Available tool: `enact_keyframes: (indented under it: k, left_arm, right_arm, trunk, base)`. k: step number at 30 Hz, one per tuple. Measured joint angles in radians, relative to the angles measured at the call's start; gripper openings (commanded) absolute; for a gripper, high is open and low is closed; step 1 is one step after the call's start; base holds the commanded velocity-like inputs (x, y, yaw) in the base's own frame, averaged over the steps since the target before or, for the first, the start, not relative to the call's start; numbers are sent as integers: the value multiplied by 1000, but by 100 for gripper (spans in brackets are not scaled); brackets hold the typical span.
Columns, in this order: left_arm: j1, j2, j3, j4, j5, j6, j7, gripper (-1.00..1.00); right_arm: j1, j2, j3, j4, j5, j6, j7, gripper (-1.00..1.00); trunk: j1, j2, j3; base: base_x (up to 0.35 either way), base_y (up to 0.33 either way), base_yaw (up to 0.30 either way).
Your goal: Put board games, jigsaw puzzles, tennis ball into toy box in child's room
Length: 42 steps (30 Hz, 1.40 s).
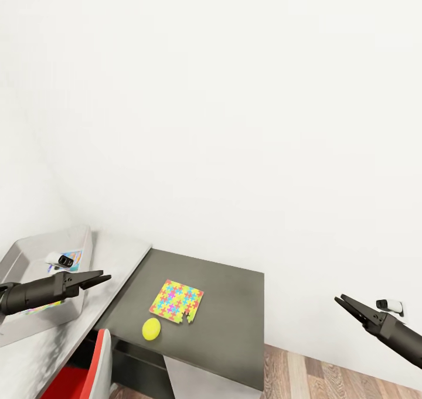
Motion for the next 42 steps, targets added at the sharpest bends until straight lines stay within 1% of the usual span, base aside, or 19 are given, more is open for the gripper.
enact_keyframes:
  k: [5,7,9,10,11,12,13,14,15,21,23,24,29,32,33,35,36,39,42]
  left_arm:
    - [-4,-2,-5,4,-9,1,0,100]
    - [-14,-5,-9,13,-33,2,4,100]
    - [-24,-12,-12,19,-54,3,41,100]
    - [-34,-24,-14,27,-74,4,88,100]
    - [-35,-24,-14,27,-74,4,90,100]
    - [-41,-32,-14,33,-84,4,117,100]
    - [-59,-51,-16,48,-103,5,177,100]
    - [-72,-60,-17,59,-112,7,213,100]
    - [-106,-79,-18,84,-127,8,286,100]
    - [-240,-139,-22,201,-155,10,522,100]
    - [-286,-156,-23,249,-160,10,596,100]
    - [-329,-171,-24,294,-163,10,663,100]
    - [-432,-219,-26,388,-169,9,832,100]
    - [-484,-256,-27,429,-171,8,937,100]
    - [-513,-281,-28,454,-170,7,1010,100]
    - [-539,-306,-28,479,-173,6,1087,100]
    - [-562,-332,-28,504,-170,6,1164,100]
    - [-593,-370,-29,547,-172,1,1271,100]
    - [-619,-398,-29,592,-172,-21,1358,100]
  right_arm:
    - [-1,0,-2,0,0,0,-10,100]
    - [-1,0,-3,1,0,-1,-23,100]
    - [-1,0,-4,1,0,0,-37,100]
    - [-1,0,-5,1,0,0,-57,100]
    - [-1,0,-5,1,0,0,-58,100]
    - [-1,0,-5,1,0,1,-70,100]
    - [-1,0,-5,1,0,1,-98,100]
    - [-1,0,-5,1,0,1,-114,100]
    - [-1,0,-4,1,0,2,-146,100]
    - [-1,0,-1,-1,2,4,-250,100]
    - [-1,0,-1,-2,2,5,-283,100]
    - [-1,0,-1,-6,2,6,-312,100]
    - [-1,0,0,-13,3,7,-370,100]
    - [-1,0,1,-13,4,7,-403,100]
    - [-2,0,2,-12,5,8,-428,100]
    - [-3,0,3,-12,5,9,-456,100]
    - [-5,0,3,-11,5,10,-487,100]
    - [-7,0,5,-11,5,14,-542,100]
    - [-10,0,5,-11,5,22,-610,100]
  trunk:
    - [0,0,0]
    - [0,0,0]
    - [0,0,0]
    - [0,0,0]
    - [0,0,0]
    - [0,0,0]
    - [0,0,0]
    - [0,0,0]
    - [0,0,0]
    - [0,0,0]
    - [0,0,0]
    - [0,0,0]
    - [0,0,0]
    - [0,0,0]
    - [0,0,0]
    - [0,0,0]
    - [0,0,0]
    - [0,0,0]
    - [0,0,0]
  base:
    - [0,0,0]
    - [0,0,0]
    - [0,0,0]
    - [0,0,0]
    - [0,0,0]
    - [0,0,0]
    - [0,0,0]
    - [0,0,0]
    - [0,0,0]
    - [0,0,0]
    - [0,0,0]
    - [0,0,0]
    - [0,0,0]
    - [0,0,0]
    - [0,0,0]
    - [0,0,0]
    - [0,0,0]
    - [0,0,0]
    - [0,0,0]
